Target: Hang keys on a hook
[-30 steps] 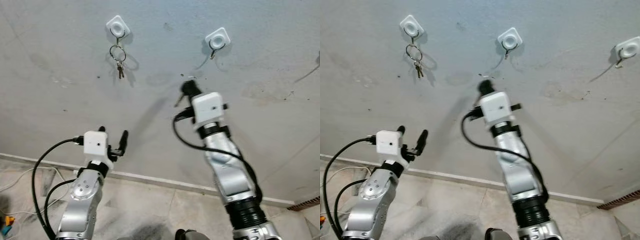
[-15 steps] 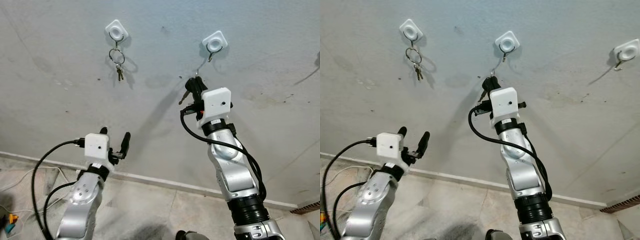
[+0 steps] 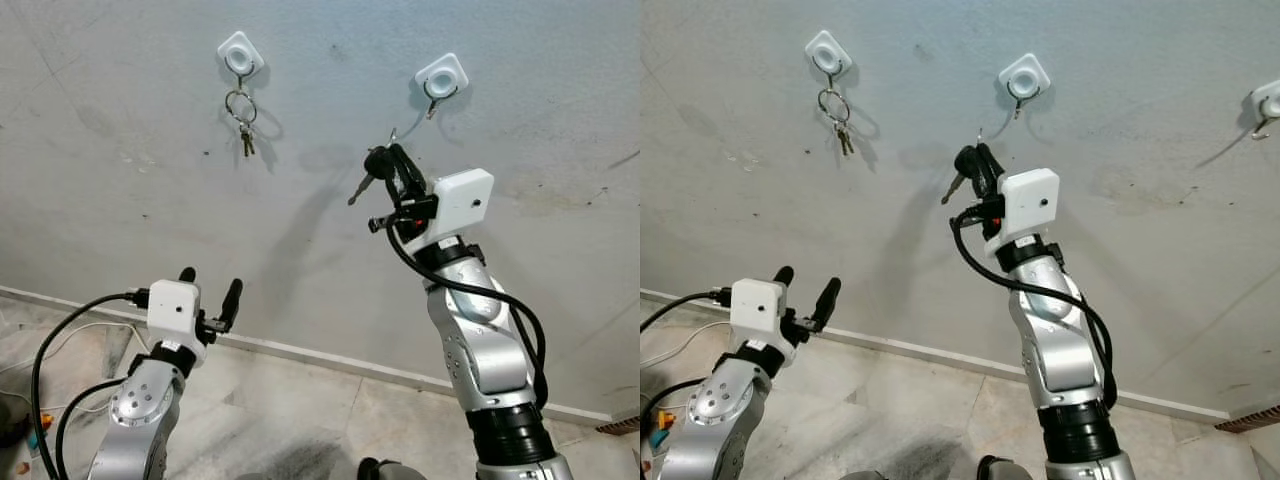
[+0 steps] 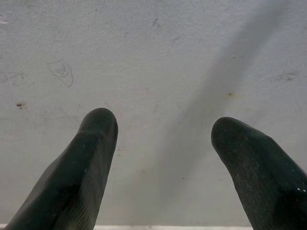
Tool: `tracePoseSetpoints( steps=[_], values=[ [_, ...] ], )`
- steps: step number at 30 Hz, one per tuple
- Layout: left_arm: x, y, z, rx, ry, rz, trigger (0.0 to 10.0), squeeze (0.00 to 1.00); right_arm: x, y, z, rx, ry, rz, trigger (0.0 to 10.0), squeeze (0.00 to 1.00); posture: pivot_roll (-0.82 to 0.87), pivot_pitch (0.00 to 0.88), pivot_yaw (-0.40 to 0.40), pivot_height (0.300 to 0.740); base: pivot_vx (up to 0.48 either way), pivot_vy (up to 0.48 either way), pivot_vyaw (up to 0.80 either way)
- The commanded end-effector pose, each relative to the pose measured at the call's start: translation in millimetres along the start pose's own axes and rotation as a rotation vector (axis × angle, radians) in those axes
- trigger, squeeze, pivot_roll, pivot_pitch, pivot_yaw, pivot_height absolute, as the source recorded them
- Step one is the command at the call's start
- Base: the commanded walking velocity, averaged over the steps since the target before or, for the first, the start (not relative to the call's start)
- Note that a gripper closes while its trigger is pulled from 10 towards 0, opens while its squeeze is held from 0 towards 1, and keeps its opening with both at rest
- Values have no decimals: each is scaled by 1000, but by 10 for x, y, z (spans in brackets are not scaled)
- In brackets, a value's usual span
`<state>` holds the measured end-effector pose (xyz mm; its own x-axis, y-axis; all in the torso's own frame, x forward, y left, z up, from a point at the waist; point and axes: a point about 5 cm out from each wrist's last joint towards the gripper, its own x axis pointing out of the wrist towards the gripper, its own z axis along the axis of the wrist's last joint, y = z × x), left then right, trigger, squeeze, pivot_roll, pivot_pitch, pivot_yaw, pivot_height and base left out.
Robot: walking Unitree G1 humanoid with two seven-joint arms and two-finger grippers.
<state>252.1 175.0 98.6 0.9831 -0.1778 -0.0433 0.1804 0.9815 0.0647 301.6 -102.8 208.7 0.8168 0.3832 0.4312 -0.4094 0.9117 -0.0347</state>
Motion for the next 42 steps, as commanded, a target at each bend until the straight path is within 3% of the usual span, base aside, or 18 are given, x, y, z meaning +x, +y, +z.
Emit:
tracePoseSetpoints(
  steps=[1,6,11,25,35,42],
  values=[
    [-19,12,-8,4,11,-7,10000,0,-12,-2,60,28,-22,10,10000,0,52,166,76,740,0,0,0],
    [30,-44,7,0,9,-35,10000,0,-74,-98,95,84,-27,-13,10000,0,39,160,85,740,0,0,0],
    [64,-71,12,-4,5,-51,10000,0,-30,-157,168,141,-48,3,10000,0,33,155,90,740,0,0,0],
    [37,-89,23,-9,1,-62,10000,0,24,-155,301,273,-71,130,10000,0,48,161,89,740,0,0,0],
    [57,-93,31,-10,-1,-61,10000,0,50,-272,392,272,-108,104,10000,0,42,160,92,740,0,0,0],
    [71,-111,55,-17,-11,-61,10000,0,61,-337,393,338,-124,73,10000,0,47,162,88,740,0,0,0]
  ],
)
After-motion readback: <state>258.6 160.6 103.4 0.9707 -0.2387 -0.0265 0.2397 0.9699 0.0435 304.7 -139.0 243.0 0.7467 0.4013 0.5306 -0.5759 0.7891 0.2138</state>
